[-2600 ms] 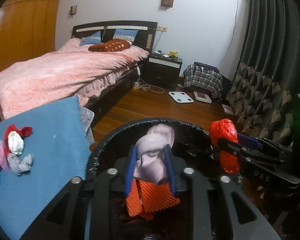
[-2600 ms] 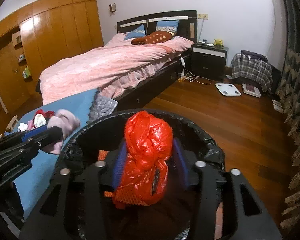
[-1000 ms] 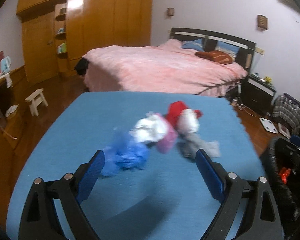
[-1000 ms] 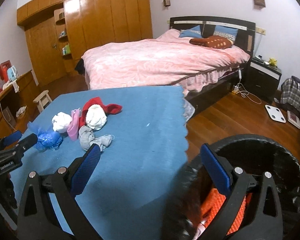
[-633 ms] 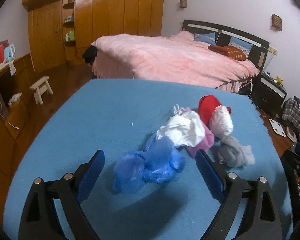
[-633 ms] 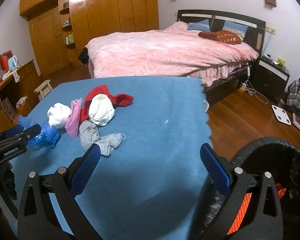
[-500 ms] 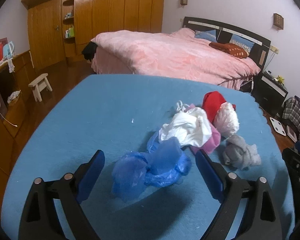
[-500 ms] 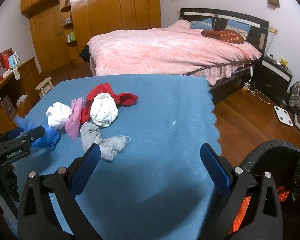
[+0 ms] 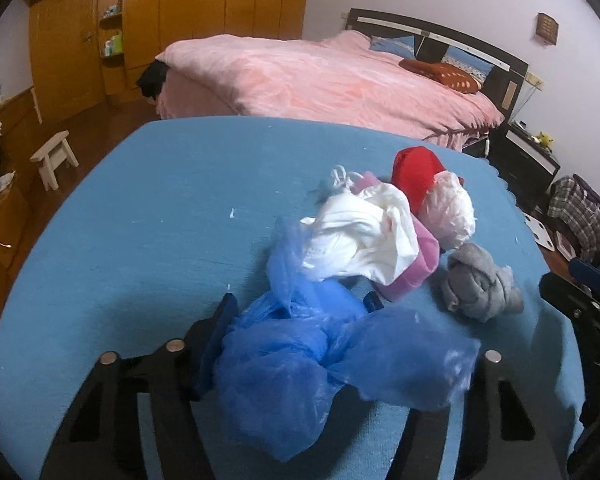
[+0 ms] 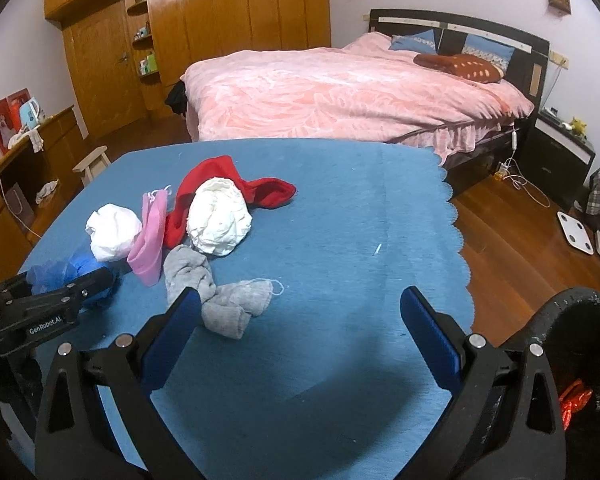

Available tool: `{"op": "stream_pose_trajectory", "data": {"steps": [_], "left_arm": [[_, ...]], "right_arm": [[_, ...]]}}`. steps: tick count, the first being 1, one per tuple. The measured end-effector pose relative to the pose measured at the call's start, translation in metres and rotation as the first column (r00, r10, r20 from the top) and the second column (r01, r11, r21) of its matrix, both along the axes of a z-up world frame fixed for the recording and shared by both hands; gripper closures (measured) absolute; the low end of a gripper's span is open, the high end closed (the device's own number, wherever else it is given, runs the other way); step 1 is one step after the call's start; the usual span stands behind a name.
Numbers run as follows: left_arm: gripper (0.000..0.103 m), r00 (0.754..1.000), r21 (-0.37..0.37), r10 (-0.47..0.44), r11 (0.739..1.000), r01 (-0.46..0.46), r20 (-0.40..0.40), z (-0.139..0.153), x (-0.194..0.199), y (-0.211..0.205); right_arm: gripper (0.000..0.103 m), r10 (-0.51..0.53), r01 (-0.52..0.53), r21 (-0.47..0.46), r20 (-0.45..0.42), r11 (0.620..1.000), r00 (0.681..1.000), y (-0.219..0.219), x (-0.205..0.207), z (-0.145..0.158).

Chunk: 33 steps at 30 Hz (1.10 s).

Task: Collect trash
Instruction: 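Grasp the blue plastic bag with the left tool, then grasp the grey sock with the right tool while the left tool holds the blue bag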

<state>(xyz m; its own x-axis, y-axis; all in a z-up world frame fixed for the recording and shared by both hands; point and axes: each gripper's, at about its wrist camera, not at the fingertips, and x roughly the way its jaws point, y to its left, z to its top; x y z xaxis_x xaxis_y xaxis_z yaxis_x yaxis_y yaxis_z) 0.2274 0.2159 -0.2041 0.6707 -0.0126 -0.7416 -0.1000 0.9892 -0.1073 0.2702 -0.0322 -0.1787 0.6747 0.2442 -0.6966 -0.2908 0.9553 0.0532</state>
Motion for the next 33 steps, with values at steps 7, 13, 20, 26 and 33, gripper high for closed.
{"op": "stream_pose_trajectory", "data": {"steps": [7, 13, 20, 26, 33], "left_arm": [[0.046, 0.999, -0.028, 0.026, 0.999, -0.026, 0.025, 0.008, -0.019, 0.007], [0.046, 0.995, -0.045, 0.070, 0.997, -0.067, 0.066, 0.022, -0.036, 0.021], [0.046, 0.992, 0.002, 0.107, 0.994, -0.107, 0.072, 0.021, -0.037, 0.029], [0.046, 0.992, 0.029, 0.105, 0.994, -0.107, 0.071, 0.017, -0.033, 0.029], [0.046, 0.991, 0.031, 0.113, 0.993, -0.115, 0.068, 0.015, -0.035, 0.028]], "right_arm": [[0.006, 0.013, -0.013, 0.004, -0.005, 1.000, 1.000, 0.009, 0.002, -0.003], [0.006, 0.054, -0.054, 0.003, -0.005, 0.999, 0.999, 0.029, 0.001, -0.005], [0.006, 0.076, -0.076, -0.016, -0.024, 0.997, 0.997, 0.050, 0.011, -0.015], [0.006, 0.085, -0.087, -0.027, -0.054, 0.996, 0.995, 0.058, 0.015, -0.022], [0.012, 0.113, -0.115, -0.039, -0.066, 0.993, 0.991, 0.064, 0.013, -0.025]]}}
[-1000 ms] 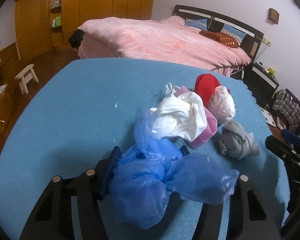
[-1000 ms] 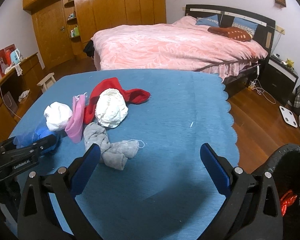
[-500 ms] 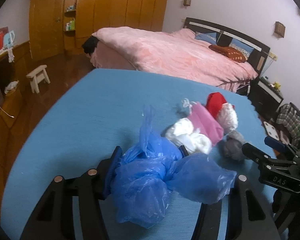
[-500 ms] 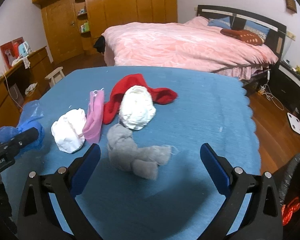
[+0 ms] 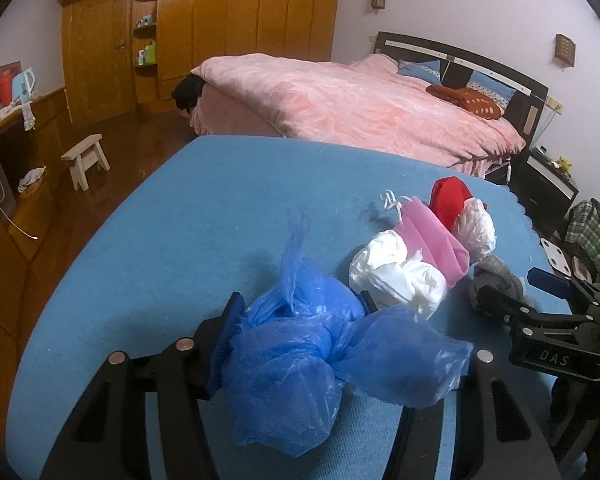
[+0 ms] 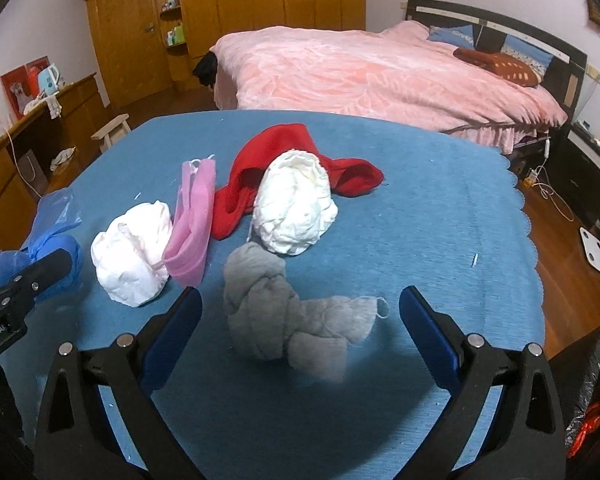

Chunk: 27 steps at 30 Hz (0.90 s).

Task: Collect trash
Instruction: 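Grasp the grey sock with the right tool while the left tool holds the blue bag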

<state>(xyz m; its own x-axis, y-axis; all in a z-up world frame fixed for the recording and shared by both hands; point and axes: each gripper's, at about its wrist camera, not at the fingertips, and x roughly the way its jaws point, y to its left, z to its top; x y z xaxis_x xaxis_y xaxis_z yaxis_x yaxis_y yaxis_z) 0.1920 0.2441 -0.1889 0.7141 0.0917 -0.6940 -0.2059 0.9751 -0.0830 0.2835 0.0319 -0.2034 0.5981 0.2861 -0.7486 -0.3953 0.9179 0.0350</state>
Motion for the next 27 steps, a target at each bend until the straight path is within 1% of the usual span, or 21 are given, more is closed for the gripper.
{"op": "stream_pose_trajectory", "data": {"steps": [1, 2, 7, 9, 11, 16, 18, 20, 23, 27], "left_arm": [[0.046, 1.000, -0.001, 0.001, 1.000, -0.001, 0.000, 0.0007, -0.0011, 0.0007], [0.046, 1.000, -0.002, 0.002, 1.000, -0.002, -0.001, 0.0006, -0.0012, 0.0006], [0.046, 1.000, 0.000, 0.000, 1.000, 0.000, -0.004, -0.0010, -0.0014, -0.0008], [0.046, 1.000, 0.001, 0.001, 1.000, -0.001, -0.006, -0.0021, -0.0017, -0.0017], [0.046, 1.000, -0.001, 0.002, 1.000, -0.002, -0.011, -0.0038, -0.0017, -0.0017], [0.046, 1.000, 0.004, 0.002, 1.000, -0.002, -0.017, -0.0061, -0.0011, -0.0039], [0.046, 1.000, 0.004, 0.003, 1.000, -0.003, -0.017, -0.0063, -0.0010, -0.0040], [0.046, 1.000, 0.006, 0.004, 1.000, -0.004, -0.020, -0.0077, -0.0007, -0.0048], [0.046, 1.000, 0.012, 0.004, 1.000, -0.004, -0.023, -0.0083, 0.0002, -0.0062], [0.046, 1.000, 0.016, 0.001, 1.000, 0.000, -0.017, -0.0033, -0.0017, -0.0090]], "right_arm": [[0.015, 0.003, -0.003, 0.000, -0.006, 1.000, 1.000, 0.0007, 0.0000, -0.0005], [0.020, 0.005, -0.005, 0.002, -0.012, 1.000, 1.000, 0.0008, 0.0009, -0.0010], [0.023, 0.010, -0.010, 0.009, -0.034, 1.000, 0.999, 0.0000, 0.0011, -0.0030], [0.034, 0.013, -0.013, 0.012, -0.044, 1.000, 0.999, -0.0006, 0.0025, -0.0037], [0.036, 0.022, -0.020, 0.023, -0.061, 1.000, 0.998, -0.0007, 0.0033, -0.0056], [0.044, 0.038, -0.036, 0.022, -0.065, 0.999, 0.997, 0.0016, 0.0017, -0.0066], [0.052, 0.050, -0.048, 0.023, -0.066, 0.999, 0.997, 0.0033, 0.0010, -0.0068], [0.056, 0.062, -0.061, 0.022, -0.068, 0.998, 0.996, 0.0052, 0.0006, -0.0071], [0.059, 0.070, -0.068, 0.022, -0.071, 0.997, 0.995, 0.0062, 0.0000, -0.0065], [0.060, 0.063, -0.060, 0.036, -0.078, 0.998, 0.995, 0.0012, -0.0039, -0.0032]]}}
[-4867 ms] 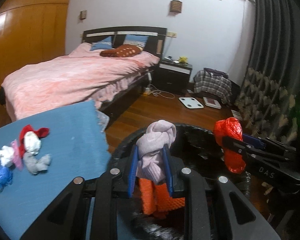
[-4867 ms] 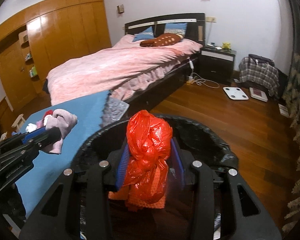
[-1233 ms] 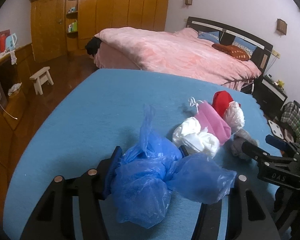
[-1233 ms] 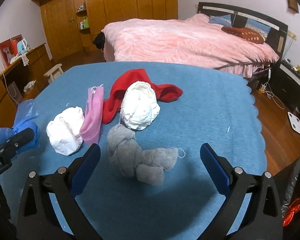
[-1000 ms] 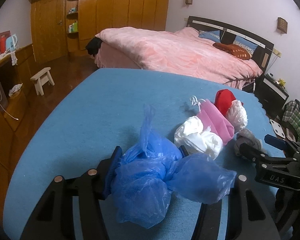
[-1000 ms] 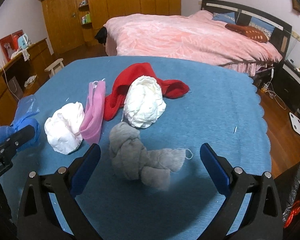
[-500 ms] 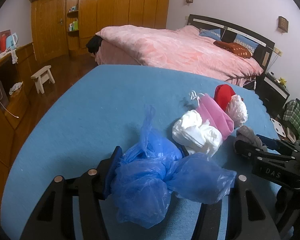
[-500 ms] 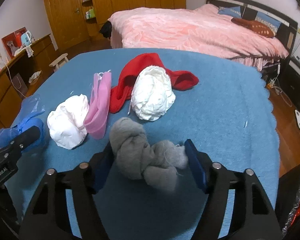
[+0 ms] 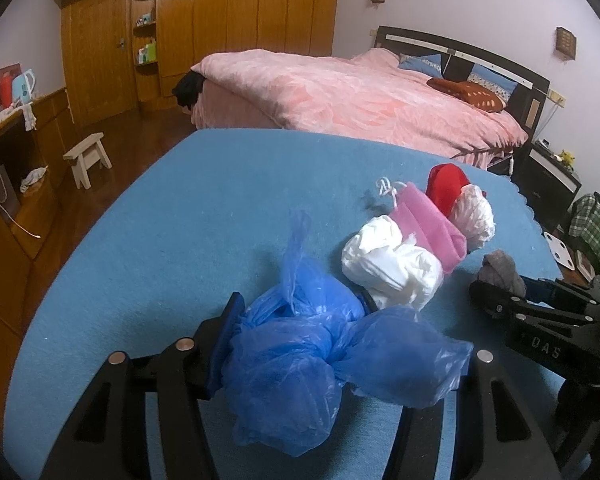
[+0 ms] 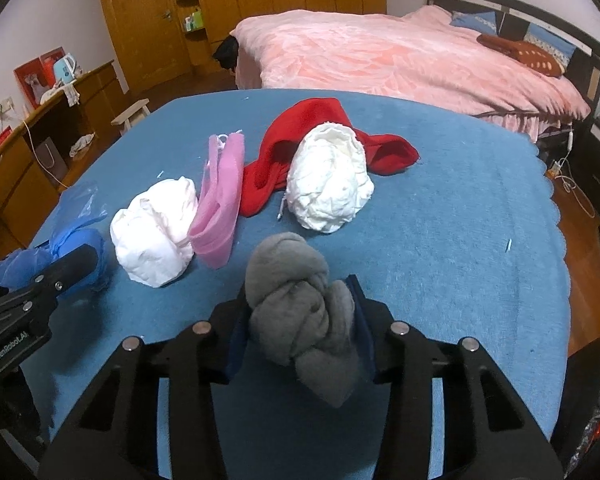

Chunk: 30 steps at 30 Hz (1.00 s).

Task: Collect trash
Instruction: 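Grasp the grey sock with the right tool while the left tool holds the blue bag, then carry the blue bag and grey sock over the bin and open both tools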

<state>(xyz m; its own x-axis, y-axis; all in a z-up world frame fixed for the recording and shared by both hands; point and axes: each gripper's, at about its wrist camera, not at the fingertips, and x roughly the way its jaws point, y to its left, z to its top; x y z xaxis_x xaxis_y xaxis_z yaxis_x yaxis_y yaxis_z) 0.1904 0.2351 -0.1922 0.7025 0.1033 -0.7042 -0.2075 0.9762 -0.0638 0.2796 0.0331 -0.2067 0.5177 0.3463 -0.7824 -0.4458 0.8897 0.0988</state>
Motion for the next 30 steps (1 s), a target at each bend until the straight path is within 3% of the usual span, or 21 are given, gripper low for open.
{"op": "stream_pose_trajectory", "data": {"steps": [12, 30], "left_arm": [[0.046, 0.998, 0.008, -0.046, 0.999, 0.046, 0.052, 0.032, -0.018, -0.029], [0.046, 0.975, -0.014, -0.182, 0.983, 0.185, 0.127, 0.079, -0.046, -0.115]], "right_arm": [[0.060, -0.058, 0.056, 0.044, 0.045, 0.997, 0.997, -0.038, -0.024, 0.036], [0.060, -0.176, 0.165, 0.082, 0.145, 0.983, 0.974, -0.125, -0.085, 0.097]]}}
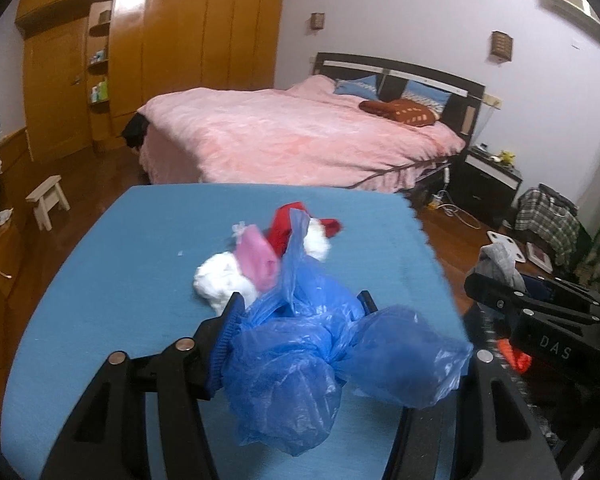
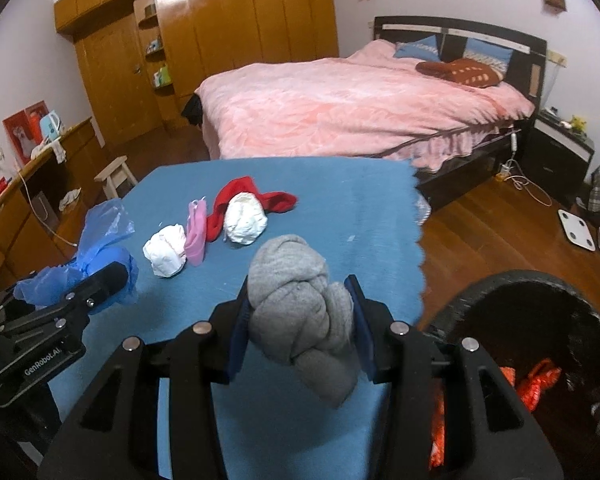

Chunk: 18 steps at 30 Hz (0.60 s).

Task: Collect trash
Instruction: 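Carry the blue bag and grey sock over the bin and open both tools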

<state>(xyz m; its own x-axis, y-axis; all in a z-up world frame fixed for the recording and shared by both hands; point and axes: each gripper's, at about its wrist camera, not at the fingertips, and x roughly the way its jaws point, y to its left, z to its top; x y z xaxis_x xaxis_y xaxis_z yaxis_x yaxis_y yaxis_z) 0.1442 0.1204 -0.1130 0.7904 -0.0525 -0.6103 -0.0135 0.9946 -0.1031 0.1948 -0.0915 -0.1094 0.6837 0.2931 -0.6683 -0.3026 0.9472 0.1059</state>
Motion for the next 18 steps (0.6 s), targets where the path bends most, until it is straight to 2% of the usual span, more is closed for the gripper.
{"op": "stream_pose_trajectory", "data": {"steps": [18], "left_arm": [[0.046, 0.982, -0.011, -0.184, 0.983, 0.185, 0.043, 0.019, -0.020, -0.094]], "right_arm": [[0.060, -0.185, 0.185, 0.004, 0.037, 0.983, 0.982, -0.112, -0.058, 0.018]]}}
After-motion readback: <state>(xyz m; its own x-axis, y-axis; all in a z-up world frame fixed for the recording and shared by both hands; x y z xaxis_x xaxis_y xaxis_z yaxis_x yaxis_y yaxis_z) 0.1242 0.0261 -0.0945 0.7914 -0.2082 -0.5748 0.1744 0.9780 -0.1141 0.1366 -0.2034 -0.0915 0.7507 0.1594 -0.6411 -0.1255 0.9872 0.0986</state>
